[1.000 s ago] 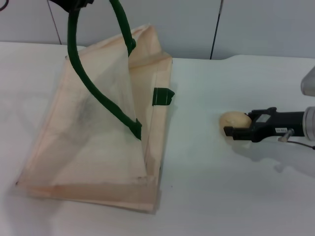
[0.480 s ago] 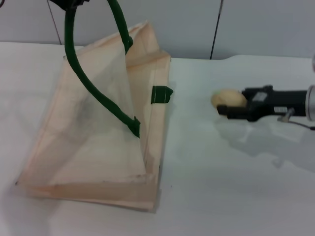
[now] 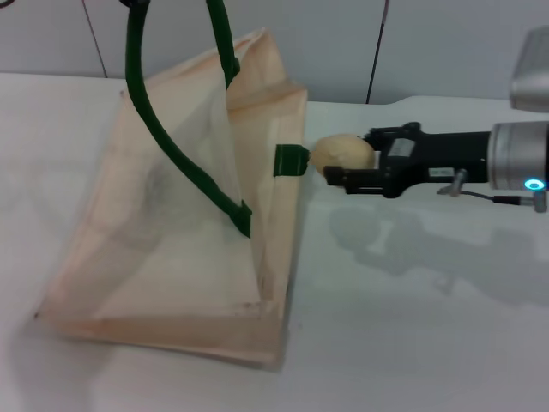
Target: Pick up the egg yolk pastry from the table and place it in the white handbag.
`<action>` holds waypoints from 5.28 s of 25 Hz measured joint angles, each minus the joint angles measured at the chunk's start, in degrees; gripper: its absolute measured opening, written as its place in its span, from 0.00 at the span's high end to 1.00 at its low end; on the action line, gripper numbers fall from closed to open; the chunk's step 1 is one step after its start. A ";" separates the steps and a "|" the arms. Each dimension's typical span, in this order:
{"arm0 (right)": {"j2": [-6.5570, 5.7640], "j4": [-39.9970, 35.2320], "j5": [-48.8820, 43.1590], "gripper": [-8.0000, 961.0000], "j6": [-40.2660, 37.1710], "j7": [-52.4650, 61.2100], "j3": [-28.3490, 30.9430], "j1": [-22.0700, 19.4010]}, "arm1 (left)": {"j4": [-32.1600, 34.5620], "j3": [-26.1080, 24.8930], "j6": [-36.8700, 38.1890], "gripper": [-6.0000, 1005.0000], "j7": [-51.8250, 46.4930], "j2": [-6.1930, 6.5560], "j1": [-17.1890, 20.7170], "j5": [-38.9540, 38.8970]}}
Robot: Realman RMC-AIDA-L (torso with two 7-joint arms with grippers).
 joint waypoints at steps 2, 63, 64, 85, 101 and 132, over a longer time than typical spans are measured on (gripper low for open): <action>0.01 1.34 0.02 0.33 -0.46 -1.35 0.00 0.94 | 0.01 0.03 0.00 0.86 -0.02 0.01 -0.07 0.00; 0.31 16.75 5.14 0.35 -15.02 -20.88 1.18 9.41 | 3.47 2.64 -0.18 0.86 -1.96 -0.22 -1.07 -2.28; 0.31 17.02 5.13 0.34 -15.28 -21.30 1.18 9.51 | 3.46 2.63 -0.18 0.86 -1.96 -0.22 -1.11 -2.28; 0.17 19.57 5.42 0.21 -19.69 -21.49 1.59 10.31 | 3.44 1.94 -0.08 0.86 -1.96 -0.14 -1.06 -2.14; -0.31 11.25 4.28 0.16 -19.94 -11.70 0.40 5.85 | 0.98 1.73 0.36 0.77 -0.91 -0.04 -0.73 -1.72; -0.51 -2.43 5.85 0.17 -18.33 -2.46 0.87 -1.74 | -14.67 0.21 7.94 0.44 11.46 -0.22 2.35 -18.76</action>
